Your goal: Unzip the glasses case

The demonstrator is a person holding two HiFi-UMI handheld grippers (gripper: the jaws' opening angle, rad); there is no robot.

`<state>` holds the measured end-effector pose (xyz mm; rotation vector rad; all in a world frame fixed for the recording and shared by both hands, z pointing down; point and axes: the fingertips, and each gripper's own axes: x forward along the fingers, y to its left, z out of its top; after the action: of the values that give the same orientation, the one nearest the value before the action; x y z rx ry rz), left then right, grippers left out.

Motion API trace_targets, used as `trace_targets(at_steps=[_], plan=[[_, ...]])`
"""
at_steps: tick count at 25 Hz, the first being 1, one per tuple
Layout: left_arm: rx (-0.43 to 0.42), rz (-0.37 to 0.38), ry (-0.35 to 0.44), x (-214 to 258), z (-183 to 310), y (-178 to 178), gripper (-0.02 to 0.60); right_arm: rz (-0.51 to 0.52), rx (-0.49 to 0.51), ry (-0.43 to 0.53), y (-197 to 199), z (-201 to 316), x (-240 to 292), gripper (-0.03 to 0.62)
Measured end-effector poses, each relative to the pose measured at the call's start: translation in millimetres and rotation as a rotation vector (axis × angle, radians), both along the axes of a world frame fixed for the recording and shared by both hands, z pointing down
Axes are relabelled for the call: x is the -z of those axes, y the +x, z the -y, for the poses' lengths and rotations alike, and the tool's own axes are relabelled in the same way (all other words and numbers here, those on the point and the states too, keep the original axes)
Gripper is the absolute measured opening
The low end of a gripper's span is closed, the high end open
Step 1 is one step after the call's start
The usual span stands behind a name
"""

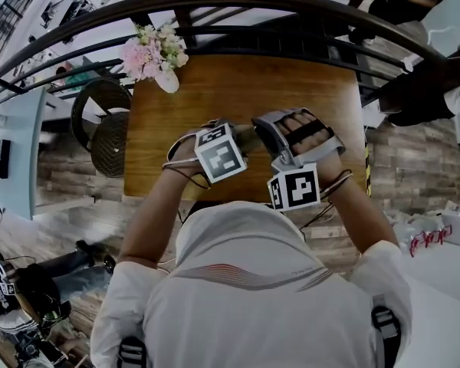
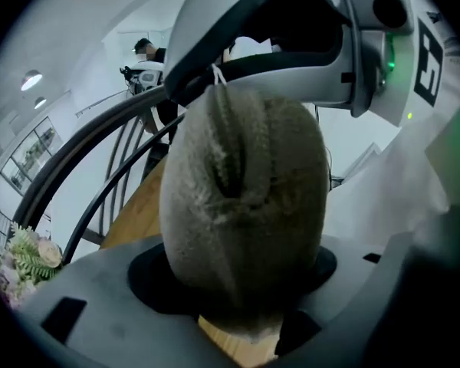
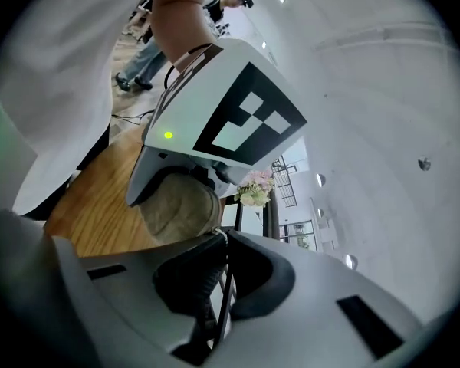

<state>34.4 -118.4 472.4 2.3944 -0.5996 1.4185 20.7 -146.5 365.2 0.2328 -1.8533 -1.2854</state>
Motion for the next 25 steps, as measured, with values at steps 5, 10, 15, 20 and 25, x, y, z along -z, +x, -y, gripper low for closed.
trace_targets(at_steps=[5,10,15,20,25], plan=[[-0.02,0.02,-0.035,-11.8,-4.6,3.4,0.301,-0.037,0.027,0.025,-1.7,-2.6,-9.3,0.054],[0.017,-0.22,0.007,5.2,-0.2,17.0,0.301,0.085,0.005,-0.03,0.8,0.7,5.3,0.069],[0.12,-0.552,0.099,43.1,15.9,20.4,0.301,0.279,-0.094,-0.135,8.3,19.4,31.6,0.141],[0.179,-0.853,0.256,101.1,26.7,10.4,0.299,0.488,-0.259,-0.224,33.3,43.6,48.3,0.117],[0.339,-1.052,0.519,156.1,40.4,-29.4,0.299,0.726,-0.458,-0.409,65.5,63.3,46.3,0.063]])
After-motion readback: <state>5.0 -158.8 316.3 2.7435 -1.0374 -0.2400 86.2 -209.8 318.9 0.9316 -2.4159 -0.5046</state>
